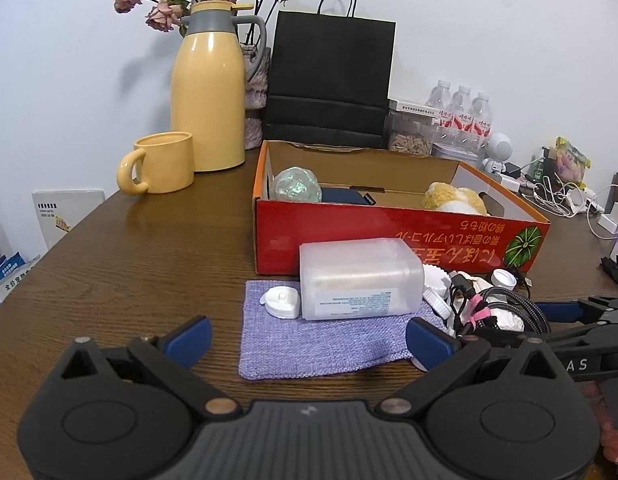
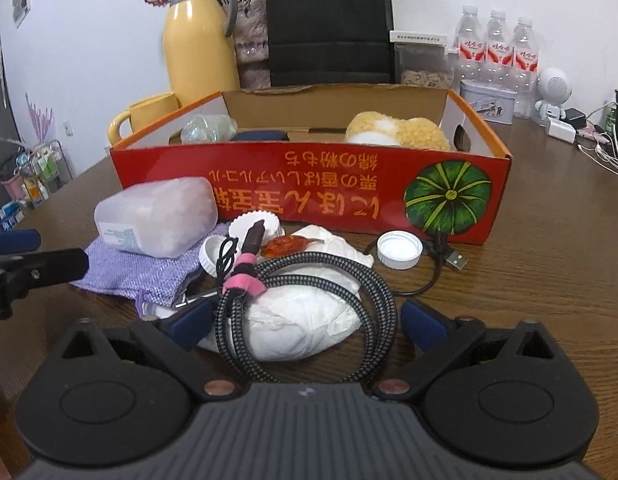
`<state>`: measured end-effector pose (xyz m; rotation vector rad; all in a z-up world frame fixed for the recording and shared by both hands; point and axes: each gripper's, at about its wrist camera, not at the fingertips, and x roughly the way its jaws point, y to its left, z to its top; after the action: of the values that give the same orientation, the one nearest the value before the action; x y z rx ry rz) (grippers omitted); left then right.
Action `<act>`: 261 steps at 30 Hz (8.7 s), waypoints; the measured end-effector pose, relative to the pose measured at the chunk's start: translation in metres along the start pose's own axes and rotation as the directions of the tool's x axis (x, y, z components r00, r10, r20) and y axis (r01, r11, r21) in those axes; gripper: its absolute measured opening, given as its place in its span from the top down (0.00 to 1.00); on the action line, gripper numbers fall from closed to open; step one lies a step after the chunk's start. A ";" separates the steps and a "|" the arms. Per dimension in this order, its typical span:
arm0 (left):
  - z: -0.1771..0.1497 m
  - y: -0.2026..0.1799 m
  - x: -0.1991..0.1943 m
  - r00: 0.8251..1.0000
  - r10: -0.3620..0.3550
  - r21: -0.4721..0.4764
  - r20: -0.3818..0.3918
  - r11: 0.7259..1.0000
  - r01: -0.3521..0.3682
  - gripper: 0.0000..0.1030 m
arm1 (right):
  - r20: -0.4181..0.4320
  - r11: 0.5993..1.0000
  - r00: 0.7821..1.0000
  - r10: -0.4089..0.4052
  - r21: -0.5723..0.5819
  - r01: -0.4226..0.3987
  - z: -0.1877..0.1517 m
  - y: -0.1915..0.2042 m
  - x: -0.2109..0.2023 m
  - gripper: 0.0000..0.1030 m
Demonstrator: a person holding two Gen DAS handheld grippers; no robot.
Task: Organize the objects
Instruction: 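Grasp the braided cable with the pink tie using the right tool, then grasp the clear plastic container with the left tool while the right tool holds the cable, then carry the clear container and braided cable over the box with both tools, then open the left tool to drop the container while the right tool drops the cable, then withdraw both tools from the box back to the table, then grasp a small white round cap with the left tool while the right tool grasps another cap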
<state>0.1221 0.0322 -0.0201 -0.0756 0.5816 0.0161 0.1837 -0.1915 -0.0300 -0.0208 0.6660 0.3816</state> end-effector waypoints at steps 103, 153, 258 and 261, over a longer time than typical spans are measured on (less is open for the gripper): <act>0.131 -0.057 0.059 0.967 -0.017 0.025 0.253 1.000 0.010 0.21 | 0.291 0.995 0.951 -0.101 0.034 0.095 0.113 -0.013 0.014 0.13; 0.148 -0.041 0.132 0.987 -0.011 0.001 0.163 1.000 0.011 0.00 | 0.224 0.992 0.968 -0.114 -0.022 0.122 0.140 -0.042 0.066 0.00; 0.017 0.026 0.061 0.997 -0.059 0.001 -0.046 0.998 0.059 0.78 | 0.111 0.986 0.983 -0.146 -0.062 0.154 0.025 -0.033 0.011 0.63; 0.017 0.026 0.061 0.997 -0.060 -0.001 -0.046 0.998 0.060 0.78 | 0.077 0.987 0.988 -0.137 -0.071 0.142 0.026 -0.031 0.015 0.68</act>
<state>0.1817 0.0590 -0.0414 -0.0928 0.6252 -0.0438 0.2215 -0.2116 -0.0219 -0.1255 0.5747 0.2713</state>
